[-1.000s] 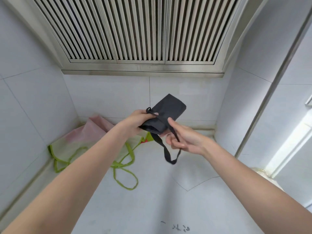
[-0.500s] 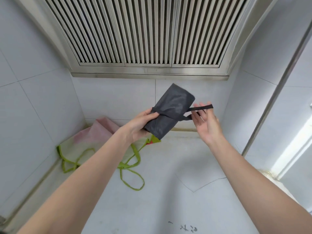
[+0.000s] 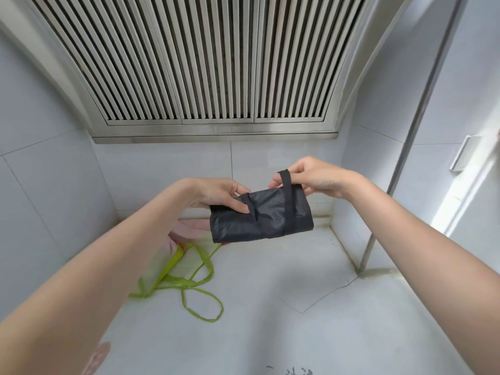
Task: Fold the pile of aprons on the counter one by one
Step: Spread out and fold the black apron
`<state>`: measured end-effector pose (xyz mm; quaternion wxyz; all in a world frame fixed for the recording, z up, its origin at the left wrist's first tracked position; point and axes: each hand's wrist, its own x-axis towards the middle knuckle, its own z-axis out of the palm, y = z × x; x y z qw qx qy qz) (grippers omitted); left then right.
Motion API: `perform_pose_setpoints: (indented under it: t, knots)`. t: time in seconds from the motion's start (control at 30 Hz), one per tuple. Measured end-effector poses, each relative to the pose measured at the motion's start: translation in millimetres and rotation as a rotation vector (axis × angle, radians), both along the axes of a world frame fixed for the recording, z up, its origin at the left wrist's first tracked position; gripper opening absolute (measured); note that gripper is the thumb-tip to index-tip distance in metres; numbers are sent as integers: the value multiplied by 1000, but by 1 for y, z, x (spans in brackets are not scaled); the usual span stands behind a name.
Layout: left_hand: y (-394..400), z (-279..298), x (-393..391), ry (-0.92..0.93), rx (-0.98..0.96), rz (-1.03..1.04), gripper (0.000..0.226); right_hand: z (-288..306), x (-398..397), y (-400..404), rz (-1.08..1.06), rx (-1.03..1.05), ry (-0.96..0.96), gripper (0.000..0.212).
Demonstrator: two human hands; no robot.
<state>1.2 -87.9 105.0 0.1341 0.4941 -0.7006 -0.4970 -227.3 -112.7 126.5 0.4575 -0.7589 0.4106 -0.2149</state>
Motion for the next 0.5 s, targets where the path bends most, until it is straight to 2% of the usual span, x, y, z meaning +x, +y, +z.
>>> perform_pose_setpoints:
  t: [0.07, 0.17, 0.23, 0.33, 0.4, 0.5]
  knots:
    - [-4, 10, -16, -91, -55, -6, 11, 1, -5, 4, -67, -41, 69, 31]
    - [-10, 21, -57, -218, -210, -36, 6, -2, -4, 7, -177, -297, 420, 40]
    - [-16, 28, -86, -249, -335, -34, 4, 0, -10, 11, -312, -453, 492, 40]
    - [-29, 42, -126, -84, -371, 8, 14, 13, -51, 10, -552, -586, 431, 46]
    - [-34, 60, -162, 32, -460, 22, 19, 30, -97, 3, -676, -586, 352, 52]
    - [-33, 83, -218, 175, -634, 49, 34, 61, -158, -3, -820, -606, 357, 52]
